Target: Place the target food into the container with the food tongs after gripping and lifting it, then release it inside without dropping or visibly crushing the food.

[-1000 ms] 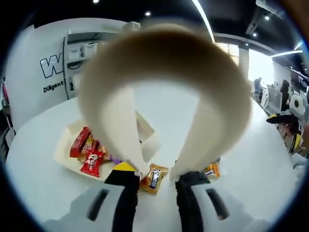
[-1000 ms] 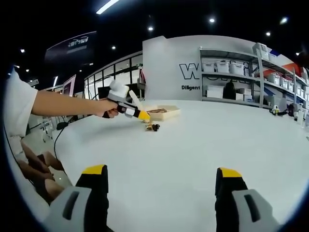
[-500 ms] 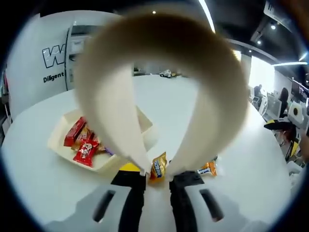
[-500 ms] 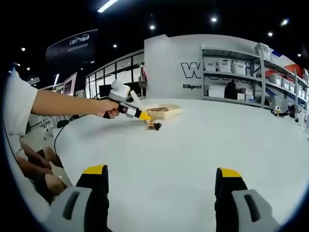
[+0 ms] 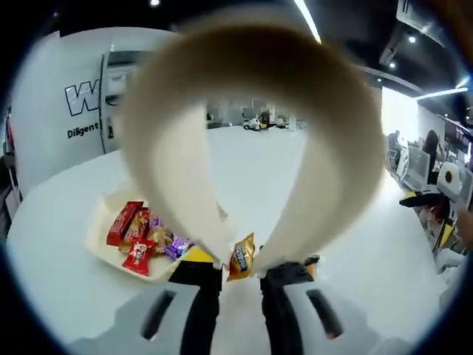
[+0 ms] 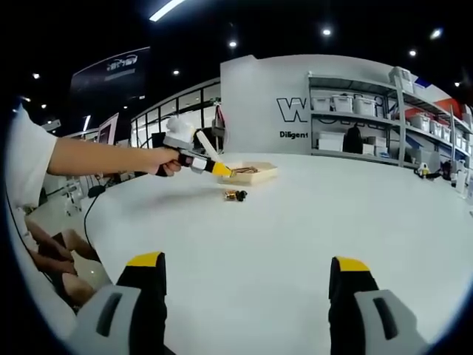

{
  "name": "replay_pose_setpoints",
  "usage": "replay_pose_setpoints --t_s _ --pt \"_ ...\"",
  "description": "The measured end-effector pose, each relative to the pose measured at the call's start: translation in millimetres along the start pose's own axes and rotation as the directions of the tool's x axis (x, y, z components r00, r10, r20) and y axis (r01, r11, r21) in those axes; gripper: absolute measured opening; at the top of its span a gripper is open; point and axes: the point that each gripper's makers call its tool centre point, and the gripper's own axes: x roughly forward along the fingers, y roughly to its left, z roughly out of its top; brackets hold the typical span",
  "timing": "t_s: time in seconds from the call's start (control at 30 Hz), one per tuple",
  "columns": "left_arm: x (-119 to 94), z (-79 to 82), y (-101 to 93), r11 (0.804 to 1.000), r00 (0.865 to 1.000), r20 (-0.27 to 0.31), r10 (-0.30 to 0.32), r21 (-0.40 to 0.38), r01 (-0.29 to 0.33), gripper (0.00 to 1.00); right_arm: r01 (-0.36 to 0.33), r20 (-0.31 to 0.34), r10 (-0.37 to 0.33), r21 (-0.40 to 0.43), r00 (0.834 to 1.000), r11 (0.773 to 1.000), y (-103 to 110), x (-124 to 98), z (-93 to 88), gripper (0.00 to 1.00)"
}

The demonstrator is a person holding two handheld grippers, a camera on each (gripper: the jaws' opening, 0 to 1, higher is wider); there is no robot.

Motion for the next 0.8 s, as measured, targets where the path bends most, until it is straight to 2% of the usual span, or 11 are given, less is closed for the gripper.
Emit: replay_pose_setpoints --t_s 0.07,0.2,0.3,0.4,0.57,0.67,0.8 --pt "-1 5.3 4.8 1.0 1.0 0.001 0.006 0.015 -0.006 0.18 -0.001 0.0 0.001 -0.001 1.0 1.0 0 0 0.0 0.9" --pt "-1 12.5 15.8 1.0 0.999 0.019 0.029 -0.011 -0.029 0.18 -0.002 0.002 0.002 -0.001 1.0 1.0 1 0 0.9 0.9" --pt "3 11.0 22.5 0.999 0.999 -0.001 0.047 0.016 -0.047 0.18 0.003 0.0 -0.003 -0.001 1.0 1.0 -1 -1 0.4 0.9" --pt "6 9.7 28.7 0.998 0.998 0.005 0.058 -0.011 -0.058 0.19 0.012 -0.003 -0.012 0.001 1.0 1.0 -5 -3 0.1 0.9" --pt "7 -2.2 21.8 0.999 0.999 -0.027 0.042 -0.015 -0.042 0.21 0.021 -0.006 -0.021 0.004 1.0 1.0 -10 -5 -0.7 0.9" --pt "6 -6.0 20.7 0.998 0.998 -0.019 0.053 -0.025 -0.053 0.22 0.016 -0.006 -0.016 0.002 1.0 1.0 -8 -3 -0.4 0.9" --pt "7 -17.5 27.0 0.992 0.994 -0.038 0.106 -0.063 -0.109 0.23 0.008 -0.01 -0.008 -0.002 1.0 1.0 -5 -1 -1.9 0.9"
